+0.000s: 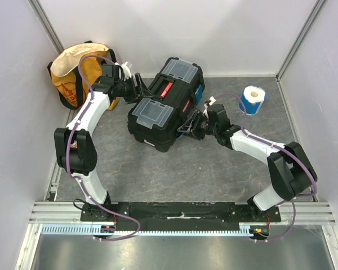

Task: Pack the tool kit

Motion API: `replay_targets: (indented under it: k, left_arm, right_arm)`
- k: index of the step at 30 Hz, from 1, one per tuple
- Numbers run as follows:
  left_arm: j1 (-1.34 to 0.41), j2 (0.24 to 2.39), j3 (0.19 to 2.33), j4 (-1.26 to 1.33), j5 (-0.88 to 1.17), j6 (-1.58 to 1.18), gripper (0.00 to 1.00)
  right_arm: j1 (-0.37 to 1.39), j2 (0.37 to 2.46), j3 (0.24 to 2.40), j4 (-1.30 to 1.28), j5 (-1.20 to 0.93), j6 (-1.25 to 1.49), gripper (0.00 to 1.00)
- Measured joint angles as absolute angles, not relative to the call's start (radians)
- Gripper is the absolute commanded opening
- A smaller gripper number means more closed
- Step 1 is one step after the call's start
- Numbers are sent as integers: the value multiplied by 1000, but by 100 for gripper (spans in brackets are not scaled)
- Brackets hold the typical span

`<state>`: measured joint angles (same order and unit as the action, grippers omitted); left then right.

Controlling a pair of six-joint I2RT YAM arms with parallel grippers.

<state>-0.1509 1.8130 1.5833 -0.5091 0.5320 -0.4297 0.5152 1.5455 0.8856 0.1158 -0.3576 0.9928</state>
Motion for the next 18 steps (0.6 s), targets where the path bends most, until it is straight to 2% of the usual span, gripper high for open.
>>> replay_targets:
  k: [2,4,8,10,12,18]
  left_arm:
    - [-151,1813,1583,-509,532,-430,72]
    - [-151,1813,1583,-508,532,-430,72]
    - [-151,1812,1582,-508,532,-430,72]
    - [-151,1812,1582,-507,532,-430,72]
    - [-151,1812,1581,-506,532,-429,72]
    - [-152,1807,1575,-500,529,-430,72]
  right_arm:
    - [513,1546,896,70,-329,978,52]
    - [510,1546,898,32,-309,968,45]
    - [509,1557,900,-7,-289,957,26]
    - [509,1569,902,-16,-286,953,10]
    - [508,1576,906,-36,-278,959,0]
    - [509,1581,958,-142,-241,975,0]
